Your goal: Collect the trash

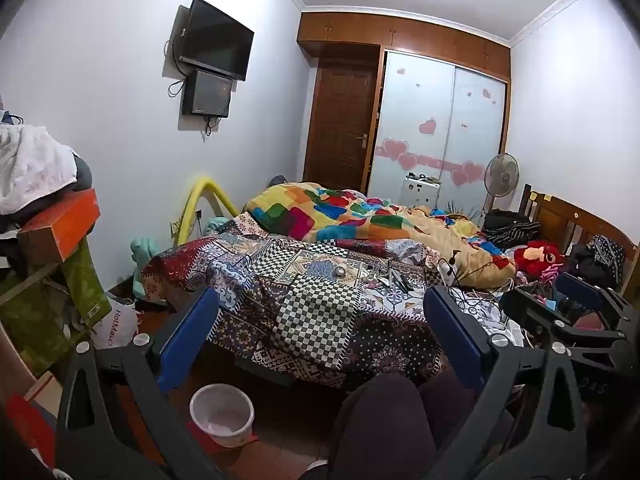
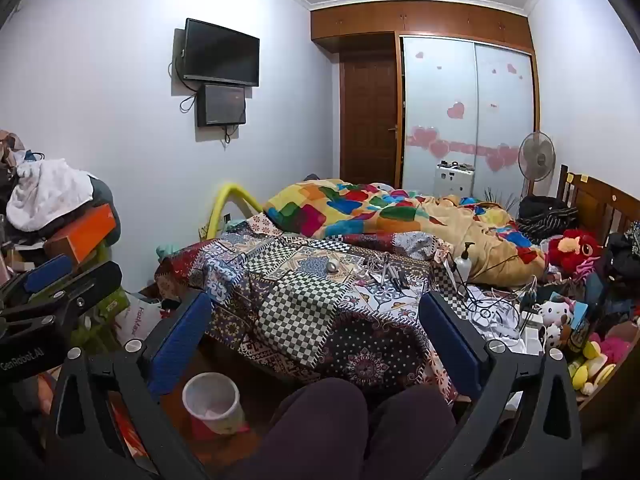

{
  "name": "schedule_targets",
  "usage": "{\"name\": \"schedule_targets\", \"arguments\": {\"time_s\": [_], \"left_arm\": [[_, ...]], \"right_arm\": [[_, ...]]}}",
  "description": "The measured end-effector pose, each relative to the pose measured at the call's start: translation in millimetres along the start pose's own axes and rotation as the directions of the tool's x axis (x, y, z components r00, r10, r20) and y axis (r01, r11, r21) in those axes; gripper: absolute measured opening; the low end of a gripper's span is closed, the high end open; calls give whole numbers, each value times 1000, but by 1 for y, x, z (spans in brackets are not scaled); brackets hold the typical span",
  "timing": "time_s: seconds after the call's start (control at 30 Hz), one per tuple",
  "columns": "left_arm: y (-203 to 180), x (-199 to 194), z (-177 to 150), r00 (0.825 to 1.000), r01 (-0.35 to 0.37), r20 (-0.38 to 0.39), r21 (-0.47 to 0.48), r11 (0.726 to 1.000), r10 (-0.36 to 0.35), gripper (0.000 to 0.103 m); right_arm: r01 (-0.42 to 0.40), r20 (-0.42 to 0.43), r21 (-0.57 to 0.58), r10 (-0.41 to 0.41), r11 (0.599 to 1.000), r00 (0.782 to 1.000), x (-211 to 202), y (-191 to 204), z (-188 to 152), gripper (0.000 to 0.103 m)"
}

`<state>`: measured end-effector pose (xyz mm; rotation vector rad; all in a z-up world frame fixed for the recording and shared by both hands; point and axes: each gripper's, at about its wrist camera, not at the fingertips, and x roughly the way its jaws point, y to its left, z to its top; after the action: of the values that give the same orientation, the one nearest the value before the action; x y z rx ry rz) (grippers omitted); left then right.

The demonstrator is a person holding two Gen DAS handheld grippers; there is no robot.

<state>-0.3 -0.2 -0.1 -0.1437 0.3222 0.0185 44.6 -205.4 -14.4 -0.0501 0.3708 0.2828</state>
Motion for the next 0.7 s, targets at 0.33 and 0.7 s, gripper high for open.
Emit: {"name": "schedule_targets", "arguments": {"time_s": [0.33,0.7], "left_arm": [[-1,1,-2,1000,-7,-12,4,1000,7,103],[-2,-1,-6,1000,-9,-15,5,1000,9,103]], "right_arm": [[1,1,3,-1,1000,1000,-1,1,0,103],[0,1,11,0,1000,1000,-1,-6,1,103]]}}
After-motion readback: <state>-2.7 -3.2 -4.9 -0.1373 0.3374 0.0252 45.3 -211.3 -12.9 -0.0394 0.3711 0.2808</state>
